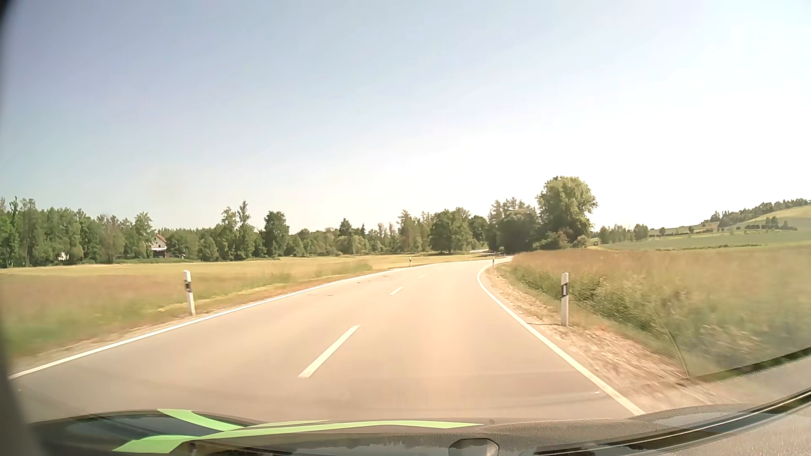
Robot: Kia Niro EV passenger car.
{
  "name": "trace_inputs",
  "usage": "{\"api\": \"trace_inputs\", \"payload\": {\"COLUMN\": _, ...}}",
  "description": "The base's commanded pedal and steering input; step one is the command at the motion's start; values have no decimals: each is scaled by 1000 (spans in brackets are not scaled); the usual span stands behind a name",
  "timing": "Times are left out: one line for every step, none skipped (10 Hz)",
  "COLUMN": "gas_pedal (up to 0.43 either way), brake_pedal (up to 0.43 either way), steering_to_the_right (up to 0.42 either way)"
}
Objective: Follow the waypoints while adhering to traffic rules and regulations
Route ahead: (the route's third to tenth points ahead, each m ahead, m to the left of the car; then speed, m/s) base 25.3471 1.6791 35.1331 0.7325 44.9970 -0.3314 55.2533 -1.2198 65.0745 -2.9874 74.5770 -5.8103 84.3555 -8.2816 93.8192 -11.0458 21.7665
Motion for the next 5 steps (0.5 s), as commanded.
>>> {"api": "trace_inputs", "payload": {"gas_pedal": 67, "brake_pedal": 0, "steering_to_the_right": 10}}
{"api": "trace_inputs", "payload": {"gas_pedal": 47, "brake_pedal": 0, "steering_to_the_right": 11}}
{"api": "trace_inputs", "payload": {"gas_pedal": 47, "brake_pedal": 0, "steering_to_the_right": 14}}
{"api": "trace_inputs", "payload": {"gas_pedal": 47, "brake_pedal": 0, "steering_to_the_right": 16}}
{"api": "trace_inputs", "payload": {"gas_pedal": 47, "brake_pedal": 0, "steering_to_the_right": 20}}
